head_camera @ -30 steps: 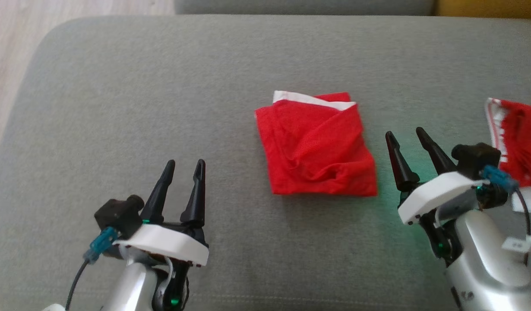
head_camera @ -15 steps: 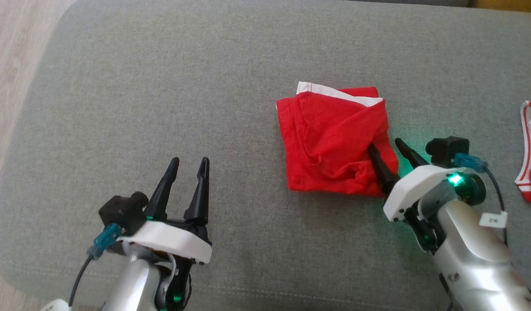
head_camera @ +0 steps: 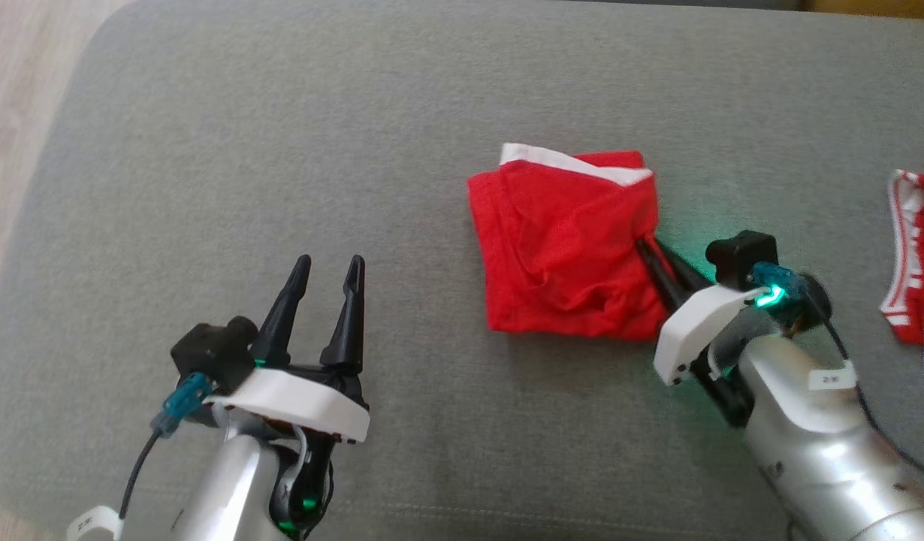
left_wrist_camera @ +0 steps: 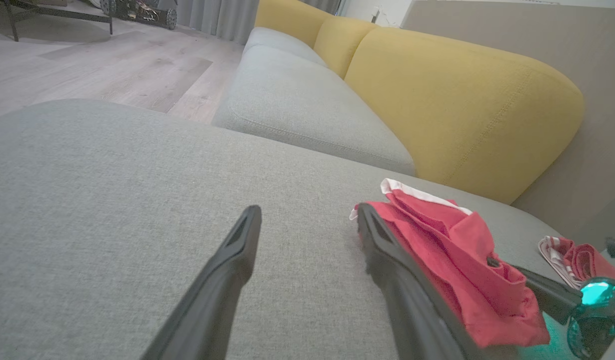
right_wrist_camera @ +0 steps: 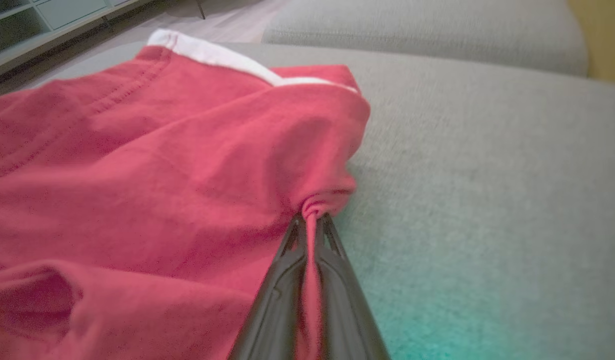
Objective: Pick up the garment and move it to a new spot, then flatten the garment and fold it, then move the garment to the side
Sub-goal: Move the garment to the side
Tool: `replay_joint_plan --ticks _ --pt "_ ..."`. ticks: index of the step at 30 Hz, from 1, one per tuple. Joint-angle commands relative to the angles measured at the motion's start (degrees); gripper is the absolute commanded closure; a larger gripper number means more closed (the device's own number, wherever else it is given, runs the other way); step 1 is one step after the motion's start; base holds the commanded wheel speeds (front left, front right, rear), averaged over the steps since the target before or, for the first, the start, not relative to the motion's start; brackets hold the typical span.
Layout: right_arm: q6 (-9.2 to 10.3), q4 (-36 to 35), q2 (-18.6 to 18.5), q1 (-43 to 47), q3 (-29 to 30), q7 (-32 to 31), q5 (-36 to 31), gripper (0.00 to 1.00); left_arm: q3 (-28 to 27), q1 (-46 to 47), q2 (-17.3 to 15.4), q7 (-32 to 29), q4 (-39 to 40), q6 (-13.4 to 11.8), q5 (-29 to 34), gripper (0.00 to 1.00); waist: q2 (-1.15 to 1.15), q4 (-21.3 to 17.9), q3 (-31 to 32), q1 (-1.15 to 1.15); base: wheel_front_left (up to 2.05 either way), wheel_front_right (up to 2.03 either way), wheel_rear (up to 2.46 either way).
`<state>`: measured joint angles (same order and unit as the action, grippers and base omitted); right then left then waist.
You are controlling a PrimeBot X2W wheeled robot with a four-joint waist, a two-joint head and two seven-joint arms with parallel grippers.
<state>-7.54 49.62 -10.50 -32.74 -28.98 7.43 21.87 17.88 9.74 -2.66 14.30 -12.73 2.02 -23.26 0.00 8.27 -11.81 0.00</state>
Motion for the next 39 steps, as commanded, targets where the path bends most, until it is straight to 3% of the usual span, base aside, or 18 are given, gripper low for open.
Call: replay_joint_plan --ticks 1,6,11,20,24,31,39 --pt "0.05 -1.48 -1.23 -3.18 -1.39 2.82 -2.26 1.00 -1.92 1.27 -0.21 0.70 2.02 -0.06 0.23 0.00 0.00 -1.28 0.59 0.00 0.00 0.00 0.00" --pt "0.05 -3.45 -4.39 -4.50 -2.70 5.49 -6.81 1.00 -2.40 1.37 -0.21 0.70 2.79 0.04 0.36 0.00 0.00 -4.19 0.81 0.00 0.00 0.00 0.00" --pt "0.05 -9.01 -11.26 -5.57 -5.31 6.13 -9.87 1.00 -2.08 2.45 -0.21 0.70 3.96 0.34 0.69 0.00 0.00 -8.91 -0.01 0.00 0.00 0.00 0.00" --pt "0.05 -18.41 -26.27 -7.52 -9.51 0.80 -5.97 1.00 -1.06 6.41 -0.21 0.70 4.91 1.25 2.27 0.00 0.00 -16.38 -4.08 0.00 0.00 0.00 0.00" --pt "0.05 -19.02 -30.83 -8.23 -9.96 -0.87 -3.72 1.00 -1.07 7.93 -0.21 0.70 4.39 1.73 3.26 0.00 0.00 -18.35 -6.03 0.00 0.00 0.00 0.00" --pt "0.05 -15.89 -33.14 -8.91 -5.16 -3.52 -2.69 1.00 -1.68 8.84 -0.21 0.70 3.45 2.44 4.25 0.00 0.00 -19.62 -7.91 0.00 0.00 0.00 0.00" --pt "0.05 -10.38 -31.30 -8.72 4.61 -7.79 -7.12 1.00 -2.00 8.70 -0.21 0.70 3.20 2.93 4.63 0.00 0.00 -19.41 -9.30 0.00 0.00 0.00 0.00"
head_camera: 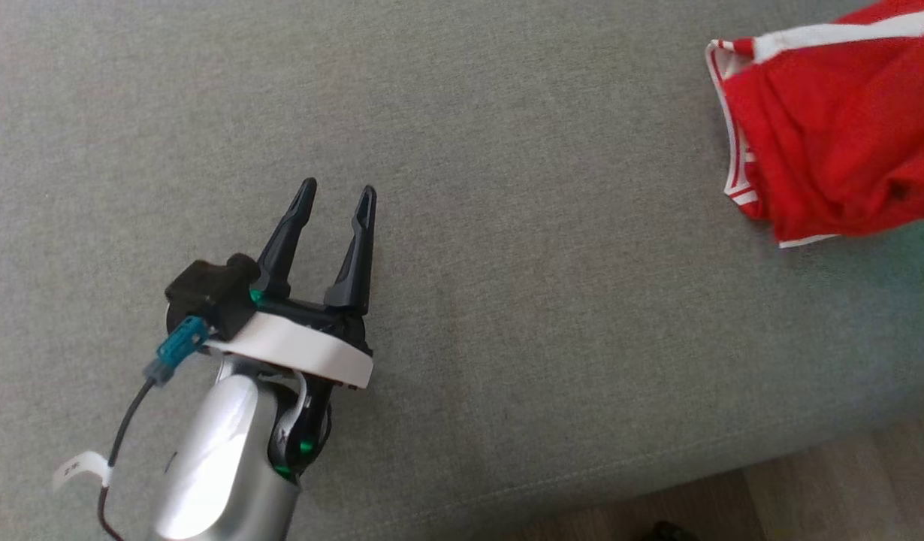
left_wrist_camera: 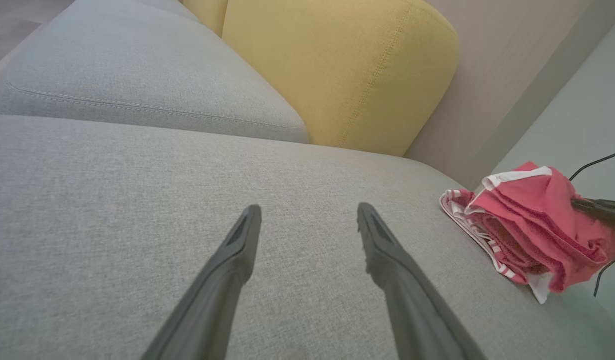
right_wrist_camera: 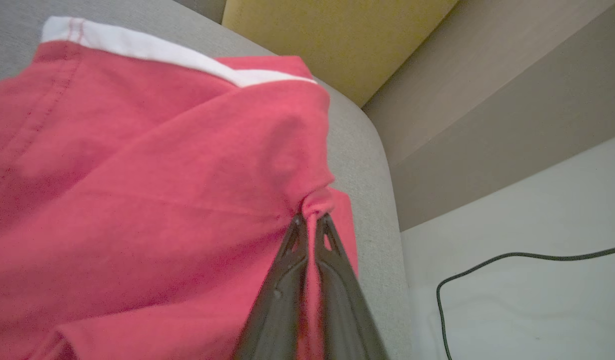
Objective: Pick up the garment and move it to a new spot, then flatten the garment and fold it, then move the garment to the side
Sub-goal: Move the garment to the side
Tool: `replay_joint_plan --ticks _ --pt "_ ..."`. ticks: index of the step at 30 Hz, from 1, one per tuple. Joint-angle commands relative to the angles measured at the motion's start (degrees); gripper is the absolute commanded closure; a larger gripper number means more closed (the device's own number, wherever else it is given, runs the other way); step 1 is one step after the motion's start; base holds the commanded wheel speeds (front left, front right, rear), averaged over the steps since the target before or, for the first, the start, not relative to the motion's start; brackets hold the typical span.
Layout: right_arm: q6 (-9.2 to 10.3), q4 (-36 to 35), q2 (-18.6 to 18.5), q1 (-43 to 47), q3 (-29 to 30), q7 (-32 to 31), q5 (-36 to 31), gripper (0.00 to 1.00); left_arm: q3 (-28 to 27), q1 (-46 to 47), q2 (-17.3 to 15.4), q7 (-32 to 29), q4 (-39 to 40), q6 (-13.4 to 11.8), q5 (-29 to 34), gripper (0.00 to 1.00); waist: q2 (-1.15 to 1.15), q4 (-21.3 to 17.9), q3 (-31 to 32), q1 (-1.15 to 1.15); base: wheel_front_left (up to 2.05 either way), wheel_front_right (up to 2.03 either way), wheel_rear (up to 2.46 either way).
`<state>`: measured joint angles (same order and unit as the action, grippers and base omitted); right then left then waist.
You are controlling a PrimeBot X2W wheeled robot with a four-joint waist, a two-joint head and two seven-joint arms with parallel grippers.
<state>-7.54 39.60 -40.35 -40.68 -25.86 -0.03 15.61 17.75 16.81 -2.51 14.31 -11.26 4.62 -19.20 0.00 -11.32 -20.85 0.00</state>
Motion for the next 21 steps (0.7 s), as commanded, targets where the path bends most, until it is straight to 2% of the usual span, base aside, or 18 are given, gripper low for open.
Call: replay_joint_plan --ticks 1,5,9,10,11,13,14,21 --pt "0.05 0.16 -1.10 -0.58 2.90 -0.84 -1.56 1.00 -1.89 1.65 -0.37 0.69 1.71 0.38 0.61 0.00 0.00 0.28 -0.40 0.00 0.00 0.00 0.00" --pt "0.05 0.31 0.88 0.82 8.54 -1.91 -4.52 1.00 -2.19 1.45 -0.37 0.69 1.65 0.53 0.70 0.00 0.00 0.59 -0.89 0.00 0.00 0.00 0.00" --pt "0.05 -1.02 1.98 2.28 11.35 -2.75 -5.63 1.00 -2.23 1.20 -0.37 0.69 1.47 0.61 0.77 0.00 0.00 0.78 -1.00 0.00 0.00 0.00 0.00" --pt "0.05 -1.48 2.29 2.60 12.07 -2.77 -5.68 0.87 -2.28 1.17 -0.37 0.69 1.39 0.63 0.77 0.00 0.00 0.80 -0.99 0.00 0.00 0.00 0.00" --pt "0.05 -1.48 2.29 2.60 12.07 -2.77 -5.68 0.87 -2.28 1.17 -0.37 0.69 1.39 0.63 0.77 0.00 0.00 0.80 -0.99 0.00 0.00 0.00 0.00" --pt "0.05 -2.49 2.97 3.31 13.27 -3.16 -5.86 0.54 -2.47 1.13 -0.37 0.69 1.27 0.66 0.77 0.00 0.00 0.75 -0.91 0.00 0.00 0.00 0.00" --pt "0.05 -3.08 3.21 3.73 13.66 -3.35 -6.09 0.00 -2.58 1.10 -0.37 0.69 1.22 0.68 0.78 0.00 0.00 0.70 -0.85 0.00 0.00 0.00 0.00" --pt "0.05 -7.22 4.12 5.71 16.28 -4.81 -7.23 0.00 -3.04 0.61 -0.37 0.69 0.65 0.81 0.77 0.00 0.00 0.42 0.29 0.00 0.00 0.00 0.00"
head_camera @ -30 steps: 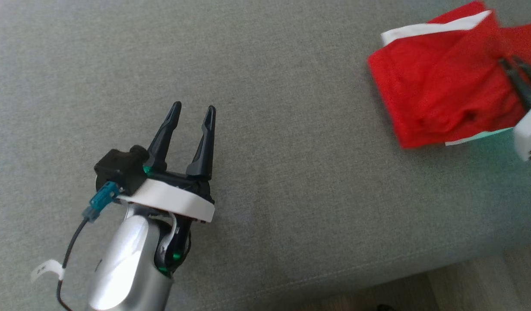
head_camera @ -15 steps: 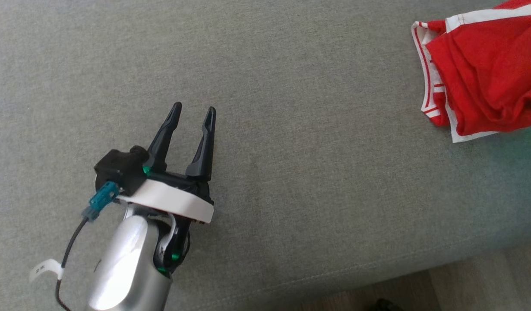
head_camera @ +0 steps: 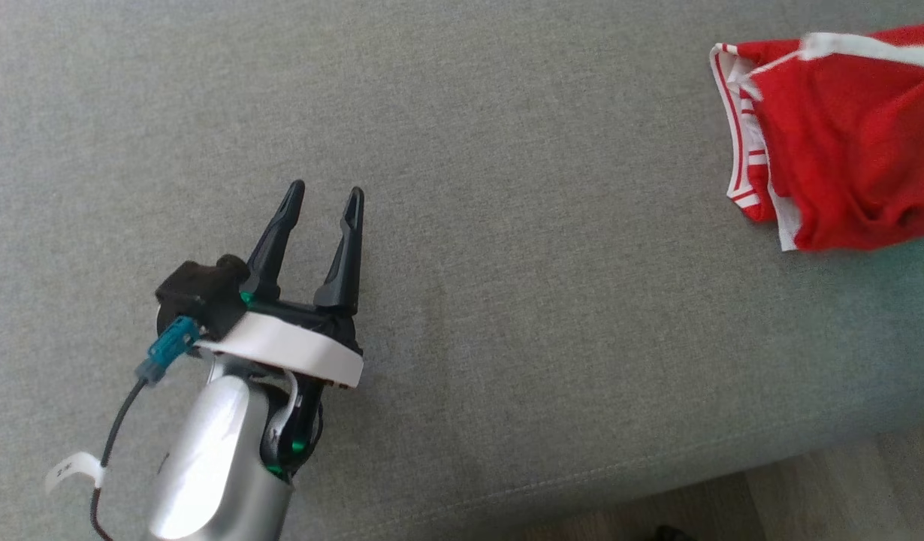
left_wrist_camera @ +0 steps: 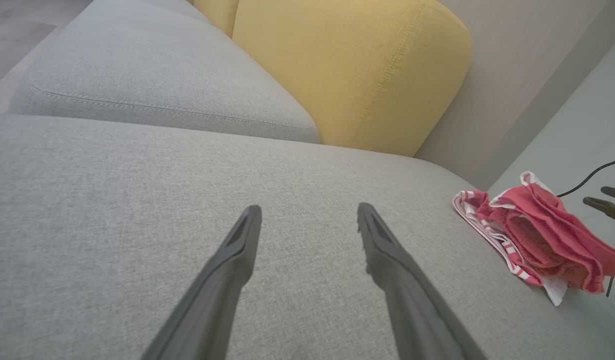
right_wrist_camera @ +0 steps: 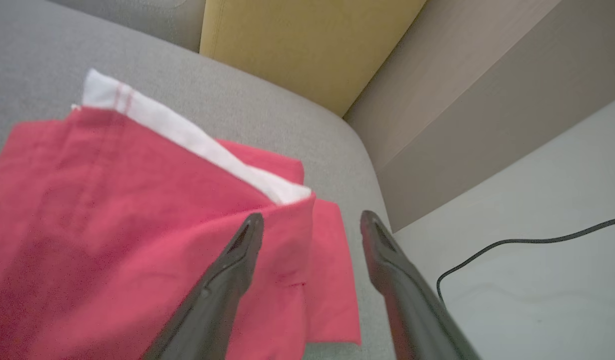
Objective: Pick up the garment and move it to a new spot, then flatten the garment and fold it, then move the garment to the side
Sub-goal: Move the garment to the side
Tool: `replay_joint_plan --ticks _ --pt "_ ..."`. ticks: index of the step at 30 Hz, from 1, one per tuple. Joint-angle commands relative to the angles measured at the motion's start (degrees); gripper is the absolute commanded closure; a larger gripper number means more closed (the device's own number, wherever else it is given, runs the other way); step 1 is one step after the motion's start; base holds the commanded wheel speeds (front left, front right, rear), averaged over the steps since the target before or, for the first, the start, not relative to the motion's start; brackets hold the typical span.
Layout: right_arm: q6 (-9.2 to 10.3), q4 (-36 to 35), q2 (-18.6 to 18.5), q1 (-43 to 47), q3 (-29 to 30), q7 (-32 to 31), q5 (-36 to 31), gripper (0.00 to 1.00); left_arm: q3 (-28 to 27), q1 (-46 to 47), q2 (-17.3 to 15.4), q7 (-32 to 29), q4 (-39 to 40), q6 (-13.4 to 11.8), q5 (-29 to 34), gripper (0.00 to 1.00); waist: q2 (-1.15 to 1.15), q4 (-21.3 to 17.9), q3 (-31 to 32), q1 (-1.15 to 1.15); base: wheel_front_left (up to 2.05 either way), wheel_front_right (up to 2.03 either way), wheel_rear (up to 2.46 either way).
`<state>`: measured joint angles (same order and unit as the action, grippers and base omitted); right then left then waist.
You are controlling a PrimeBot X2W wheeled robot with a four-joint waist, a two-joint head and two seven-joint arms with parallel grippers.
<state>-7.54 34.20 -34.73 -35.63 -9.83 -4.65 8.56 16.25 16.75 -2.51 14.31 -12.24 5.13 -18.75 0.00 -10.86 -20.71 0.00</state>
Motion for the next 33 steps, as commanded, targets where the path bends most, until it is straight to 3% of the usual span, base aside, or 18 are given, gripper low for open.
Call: replay_joint_plan --ticks 1,9,18,28,33 --pt "0.05 -2.61 -1.35 0.76 0.46 -0.39 -0.31 0.00 -1.52 0.64 -0.37 0.69 1.52 0.30 0.25 0.00 0.00 -0.05 0.39 0.00 0.00 0.00 0.00" --pt "0.05 -11.70 2.44 0.77 1.58 -1.29 -0.16 0.00 -1.13 0.26 -0.37 0.69 1.48 -0.17 -1.08 0.00 0.00 0.68 3.47 0.00 0.00 0.00 0.00" --pt "0.05 -20.85 12.65 5.16 0.78 2.88 1.71 0.00 -1.80 -2.26 -0.37 0.69 2.06 -1.44 -2.71 0.00 0.00 3.17 9.46 0.00 0.00 0.00 0.00" --pt "0.05 -21.95 24.64 16.05 -0.82 11.11 0.40 0.00 -3.70 -7.40 -0.37 0.69 2.16 -2.52 -3.21 0.00 0.00 5.95 15.76 0.00 0.00 0.00 0.00" --pt "0.05 -21.19 28.15 21.70 -0.03 15.79 -4.21 0.00 -4.40 -10.55 -0.37 0.69 2.71 -3.22 -2.82 0.00 0.00 7.12 17.79 0.00 0.00 0.00 0.00"
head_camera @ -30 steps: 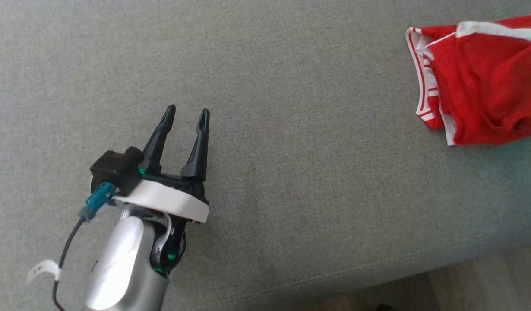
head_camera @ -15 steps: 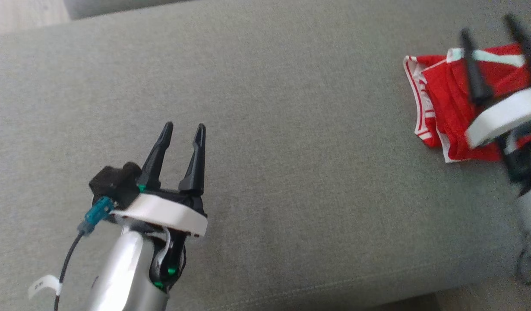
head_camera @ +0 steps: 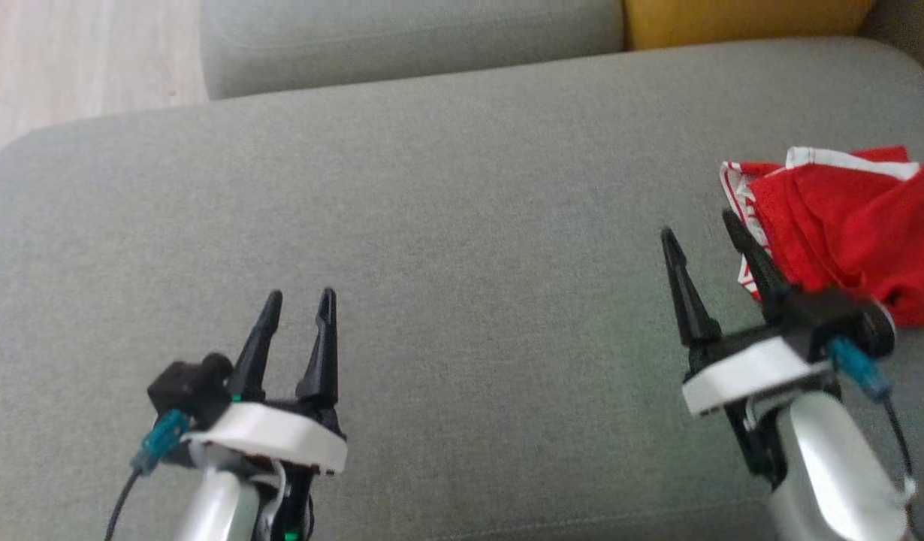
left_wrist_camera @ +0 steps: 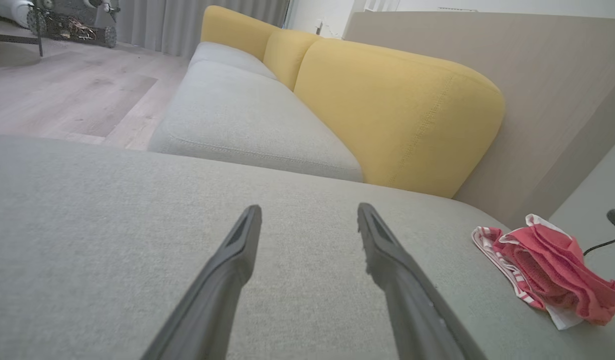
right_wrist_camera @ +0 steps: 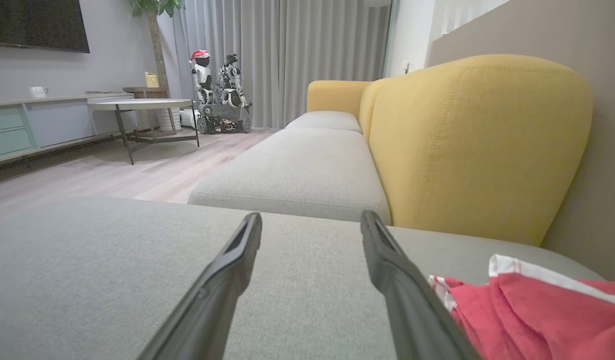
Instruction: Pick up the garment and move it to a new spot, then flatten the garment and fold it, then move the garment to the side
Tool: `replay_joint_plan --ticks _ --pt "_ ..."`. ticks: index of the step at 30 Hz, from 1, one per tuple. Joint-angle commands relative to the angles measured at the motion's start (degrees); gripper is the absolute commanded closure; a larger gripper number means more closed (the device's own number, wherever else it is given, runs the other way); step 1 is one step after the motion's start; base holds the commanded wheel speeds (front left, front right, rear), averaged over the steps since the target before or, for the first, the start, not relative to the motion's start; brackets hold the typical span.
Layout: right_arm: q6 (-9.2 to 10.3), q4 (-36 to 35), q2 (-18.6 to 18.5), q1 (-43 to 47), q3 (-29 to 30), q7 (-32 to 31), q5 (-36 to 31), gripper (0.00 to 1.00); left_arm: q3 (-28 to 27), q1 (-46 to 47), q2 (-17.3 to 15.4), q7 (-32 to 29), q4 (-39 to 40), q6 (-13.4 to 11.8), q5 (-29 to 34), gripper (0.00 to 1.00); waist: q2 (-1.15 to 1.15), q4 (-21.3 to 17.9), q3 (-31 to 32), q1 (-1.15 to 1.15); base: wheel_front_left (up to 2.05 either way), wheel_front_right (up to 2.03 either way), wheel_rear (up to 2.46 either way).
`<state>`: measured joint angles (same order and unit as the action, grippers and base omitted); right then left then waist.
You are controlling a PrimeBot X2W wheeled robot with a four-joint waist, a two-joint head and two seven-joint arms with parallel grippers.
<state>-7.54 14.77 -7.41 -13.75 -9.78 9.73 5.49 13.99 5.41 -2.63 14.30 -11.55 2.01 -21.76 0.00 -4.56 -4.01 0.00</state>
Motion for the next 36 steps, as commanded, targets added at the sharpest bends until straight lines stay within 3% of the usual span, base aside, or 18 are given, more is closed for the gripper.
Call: replay_joint_plan --ticks 1,7,18,36 --pt "0.05 -1.77 0.83 -0.19 -0.07 1.41 -1.13 0.00 -2.14 0.79 -0.25 0.70 2.02 -0.10 0.19 0.00 0.00 0.83 1.09 0.00 0.00 0.00 0.00" --pt "0.05 -2.10 3.89 5.21 3.21 4.30 -4.46 0.00 -3.36 -2.69 -0.25 0.70 3.29 -1.48 1.62 0.00 0.00 1.17 2.70 0.00 0.00 0.00 0.00" --pt "0.05 -4.80 4.51 10.00 3.92 5.23 -3.82 0.00 -4.32 -4.86 -0.25 0.70 10.03 -3.79 6.99 0.00 0.00 1.18 2.92 0.00 0.00 0.00 0.00" --pt "0.05 -5.98 4.53 9.94 3.94 5.26 -3.85 0.00 -4.31 -5.47 -0.25 0.70 8.06 -2.53 6.05 0.00 0.00 0.94 2.77 0.00 0.00 0.00 0.00"
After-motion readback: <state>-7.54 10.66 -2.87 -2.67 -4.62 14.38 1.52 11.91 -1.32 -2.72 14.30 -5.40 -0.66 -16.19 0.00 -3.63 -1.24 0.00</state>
